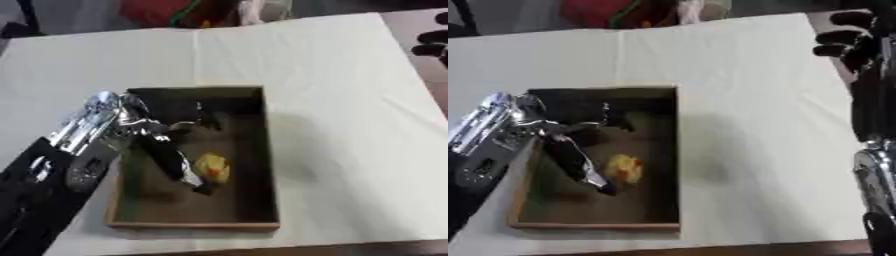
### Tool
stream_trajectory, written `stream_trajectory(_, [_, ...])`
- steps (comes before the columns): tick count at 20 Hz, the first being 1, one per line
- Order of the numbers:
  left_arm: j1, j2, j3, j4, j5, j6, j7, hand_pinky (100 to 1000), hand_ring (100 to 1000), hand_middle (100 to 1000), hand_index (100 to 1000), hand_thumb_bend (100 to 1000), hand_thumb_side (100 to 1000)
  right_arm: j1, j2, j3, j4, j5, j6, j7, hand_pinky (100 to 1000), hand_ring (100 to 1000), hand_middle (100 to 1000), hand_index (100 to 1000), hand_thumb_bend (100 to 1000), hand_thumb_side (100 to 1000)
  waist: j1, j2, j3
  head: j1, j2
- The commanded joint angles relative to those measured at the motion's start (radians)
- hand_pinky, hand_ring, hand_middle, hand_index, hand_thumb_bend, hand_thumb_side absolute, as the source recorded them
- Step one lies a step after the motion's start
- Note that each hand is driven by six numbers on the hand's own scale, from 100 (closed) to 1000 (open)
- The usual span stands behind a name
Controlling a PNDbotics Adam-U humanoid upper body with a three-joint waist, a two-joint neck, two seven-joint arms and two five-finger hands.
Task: Pick up objects on the table and place them in the box.
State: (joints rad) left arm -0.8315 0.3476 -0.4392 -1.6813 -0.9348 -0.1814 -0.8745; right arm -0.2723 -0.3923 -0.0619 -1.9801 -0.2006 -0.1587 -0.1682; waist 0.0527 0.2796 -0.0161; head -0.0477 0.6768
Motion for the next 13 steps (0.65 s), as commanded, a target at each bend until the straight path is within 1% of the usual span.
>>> stream_trajectory(1, [-0.024, -0.001, 0.090, -0.131, 0.021, 0.044, 0.094, 526, 746, 690, 832, 403, 868, -0.008, -0.014, -0.012, -0.020, 0.000, -0.004, -0.007, 627, 645, 677, 886, 100, 835, -0.008, -0.024, 0.004, -0.007, 0.004])
stream_trajectory(2, [-0.021, 0.001, 0.116, -0.168, 0.022, 0.069, 0.139, 505, 723, 655, 795, 275, 830, -0.009, -0.014, -0.013, -0.020, 0.000, -0.005, -0.008, 627, 645, 677, 885, 100, 833, -0.008, -0.024, 0.005, -0.009, 0.004])
stream_trajectory(3, [-0.012, 0.002, 0.151, -0.204, 0.021, 0.101, 0.192, 482, 697, 626, 771, 175, 822, -0.010, -0.014, -0.014, -0.020, 0.000, -0.006, -0.009, 626, 645, 677, 885, 100, 833, -0.009, -0.023, 0.006, -0.012, 0.007])
stream_trajectory(4, [0.003, 0.003, 0.184, -0.234, 0.028, 0.137, 0.246, 467, 679, 611, 754, 121, 824, -0.012, -0.015, -0.014, -0.020, -0.001, -0.008, -0.010, 626, 645, 677, 885, 100, 833, -0.010, -0.022, 0.007, -0.014, 0.009])
stream_trajectory(5, [0.023, 0.003, 0.215, -0.260, 0.044, 0.177, 0.300, 445, 654, 591, 738, 100, 851, -0.013, -0.015, -0.015, -0.020, -0.001, -0.010, -0.010, 626, 645, 677, 885, 100, 833, -0.011, -0.021, 0.008, -0.017, 0.010])
stream_trajectory(6, [0.042, 0.006, 0.241, -0.282, 0.068, 0.219, 0.351, 427, 627, 574, 729, 100, 877, -0.015, -0.016, -0.015, -0.020, -0.001, -0.011, -0.011, 626, 645, 677, 885, 100, 832, -0.011, -0.021, 0.009, -0.019, 0.011])
stream_trajectory(7, [0.072, 0.001, 0.285, -0.301, 0.100, 0.272, 0.427, 419, 614, 563, 719, 100, 876, -0.017, -0.016, -0.017, -0.020, -0.002, -0.013, -0.012, 626, 645, 677, 884, 100, 830, -0.012, -0.019, 0.012, -0.021, 0.012])
stream_trajectory(8, [0.106, -0.006, 0.330, -0.310, 0.147, 0.322, 0.533, 414, 602, 550, 704, 100, 858, -0.018, -0.017, -0.018, -0.020, -0.002, -0.014, -0.013, 626, 645, 677, 884, 100, 829, -0.012, -0.018, 0.014, -0.022, 0.012])
stream_trajectory(9, [0.139, -0.011, 0.368, -0.314, 0.201, 0.358, 0.646, 411, 591, 541, 695, 100, 842, -0.019, -0.018, -0.019, -0.020, -0.003, -0.016, -0.014, 625, 645, 677, 884, 100, 828, -0.013, -0.017, 0.016, -0.020, 0.012])
stream_trajectory(11, [0.205, -0.021, 0.435, -0.318, 0.311, 0.402, 0.881, 413, 580, 534, 689, 100, 826, -0.019, -0.020, -0.021, -0.020, -0.002, -0.020, -0.016, 625, 643, 678, 883, 100, 827, -0.014, -0.015, 0.020, -0.012, 0.010])
stream_trajectory(13, [0.267, -0.033, 0.489, -0.318, 0.418, 0.409, 1.101, 404, 570, 528, 684, 100, 819, -0.017, -0.021, -0.025, -0.020, 0.000, -0.022, -0.019, 625, 642, 678, 883, 100, 826, -0.015, -0.013, 0.025, -0.002, 0.008])
